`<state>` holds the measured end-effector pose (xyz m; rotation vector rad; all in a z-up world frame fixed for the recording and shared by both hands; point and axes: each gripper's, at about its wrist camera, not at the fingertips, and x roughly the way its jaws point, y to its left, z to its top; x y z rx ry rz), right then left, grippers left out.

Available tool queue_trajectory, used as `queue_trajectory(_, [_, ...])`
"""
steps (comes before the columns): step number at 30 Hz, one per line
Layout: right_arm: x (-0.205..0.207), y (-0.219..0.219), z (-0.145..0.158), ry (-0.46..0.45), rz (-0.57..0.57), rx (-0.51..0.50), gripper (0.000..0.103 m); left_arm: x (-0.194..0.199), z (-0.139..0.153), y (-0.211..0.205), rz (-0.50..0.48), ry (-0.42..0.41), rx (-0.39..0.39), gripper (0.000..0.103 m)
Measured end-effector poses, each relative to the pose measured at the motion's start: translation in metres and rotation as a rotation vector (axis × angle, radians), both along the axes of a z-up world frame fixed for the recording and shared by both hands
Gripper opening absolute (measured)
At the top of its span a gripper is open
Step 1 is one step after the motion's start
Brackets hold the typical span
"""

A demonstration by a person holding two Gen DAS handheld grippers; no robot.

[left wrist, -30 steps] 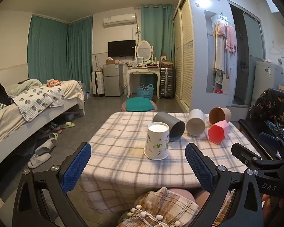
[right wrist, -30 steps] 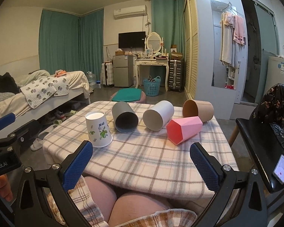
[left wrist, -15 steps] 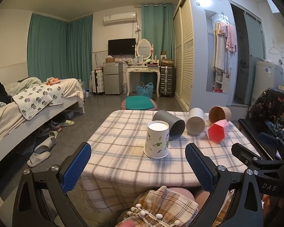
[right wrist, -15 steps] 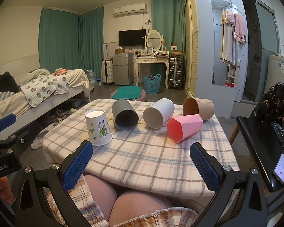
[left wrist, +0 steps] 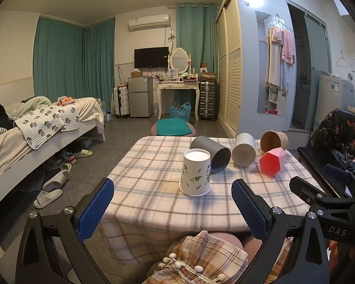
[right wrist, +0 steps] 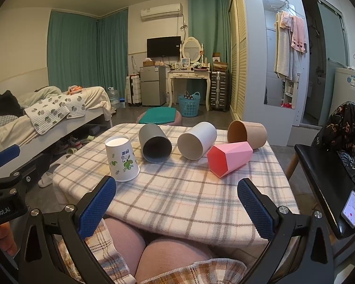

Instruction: Flip cup upside down

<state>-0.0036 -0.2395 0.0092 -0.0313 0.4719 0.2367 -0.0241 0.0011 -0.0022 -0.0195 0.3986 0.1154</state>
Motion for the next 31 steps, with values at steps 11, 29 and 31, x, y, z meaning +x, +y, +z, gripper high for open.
queue_trajectory(11, [-0.0011,-0.0009,-0.0024,0.005,-0.002,0.003,0.103,0.0002,-0.0005,-0.0011,-0.003,0.001,0.000,0.103])
queue_trajectory(29, [-0.0013,0.0002,-0.0075,0.020,-0.004,0.009,0.103,-0.0020,-0.0023,-0.0007,-0.005,-0.001,-0.001,0.103])
queue_trajectory(31, [-0.0004,0.0002,-0.0084,0.024,-0.005,0.012,0.103,-0.0025,-0.0031,0.0000,-0.004,0.001,-0.003,0.103])
